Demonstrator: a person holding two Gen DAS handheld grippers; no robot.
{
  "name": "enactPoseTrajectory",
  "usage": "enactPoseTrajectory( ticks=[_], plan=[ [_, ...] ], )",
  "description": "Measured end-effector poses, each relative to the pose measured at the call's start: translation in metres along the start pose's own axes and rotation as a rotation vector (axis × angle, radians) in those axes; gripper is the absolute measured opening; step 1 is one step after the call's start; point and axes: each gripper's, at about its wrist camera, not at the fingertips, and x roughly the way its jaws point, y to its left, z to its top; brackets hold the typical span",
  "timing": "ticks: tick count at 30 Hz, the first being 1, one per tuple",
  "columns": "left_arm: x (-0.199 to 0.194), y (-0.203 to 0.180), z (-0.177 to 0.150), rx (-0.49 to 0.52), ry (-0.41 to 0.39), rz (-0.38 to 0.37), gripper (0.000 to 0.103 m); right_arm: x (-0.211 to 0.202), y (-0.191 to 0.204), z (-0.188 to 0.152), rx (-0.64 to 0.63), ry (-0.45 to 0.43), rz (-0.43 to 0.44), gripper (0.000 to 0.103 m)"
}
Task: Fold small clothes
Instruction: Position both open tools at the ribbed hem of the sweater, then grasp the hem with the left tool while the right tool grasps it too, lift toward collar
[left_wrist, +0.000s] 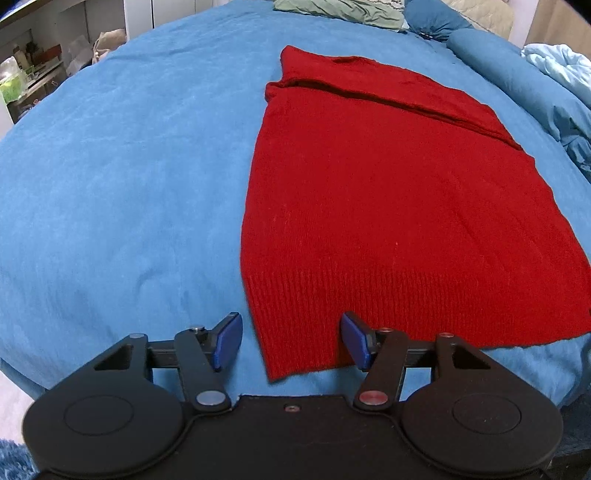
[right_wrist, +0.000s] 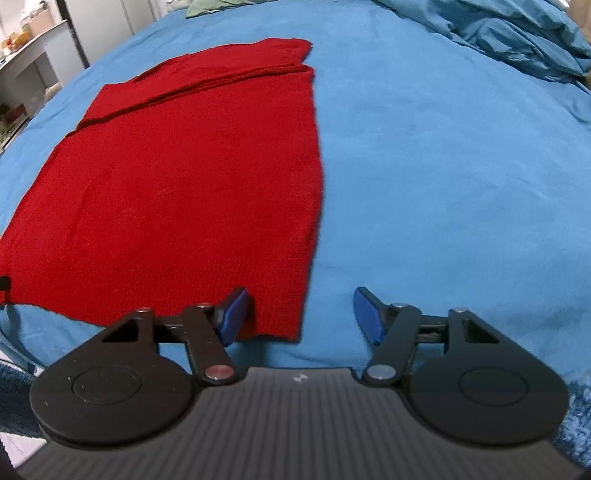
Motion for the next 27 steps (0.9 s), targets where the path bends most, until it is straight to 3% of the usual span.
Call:
enactPoseTrajectory(
  ticks=[5, 7, 11, 13, 15, 16, 20, 27],
  plan=[
    [0.007, 0.000, -0.006, 0.012, -0.011, 0.007, 0.064, 0.007, 0.007, -0.004, -0.016, 0.002, 0.007, 0.061],
    [0.008, 0.001, -0.006, 0.006, -0.014, 0.001, 0.064, 0.008, 0.008, -0.004, 0.010, -0.011, 0.015, 0.048],
    [0.003, -0.002, -0.011, 0.011, -0.014, 0.003, 0.058, 0.008, 0.010, -0.005, 0.020, -0.018, 0.039, 0.039],
    [0.001, -0.001, -0.009, 0.011, -0.015, -0.004, 0.046, 0.008, 0.009, -0.007, 0.031, -0.024, 0.049, 0.032],
    [-0.005, -0.004, -0.009, 0.013, -0.020, -0.004, 0.012, 0.006, 0.008, -0.007, 0.041, -0.031, 0.057, 0.023],
    [-0.008, -0.006, -0.009, 0.017, -0.025, -0.005, 0.007, 0.006, 0.007, -0.007, 0.049, -0.032, 0.066, 0.022],
    [-0.020, -0.012, -0.004, 0.030, -0.056, 0.007, 0.006, -0.001, 0.004, -0.005, 0.073, -0.047, 0.083, 0.021],
    [-0.056, -0.006, 0.020, -0.035, -0.150, -0.050, 0.006, -0.022, -0.003, 0.007, 0.141, -0.088, 0.155, 0.021]
  ],
)
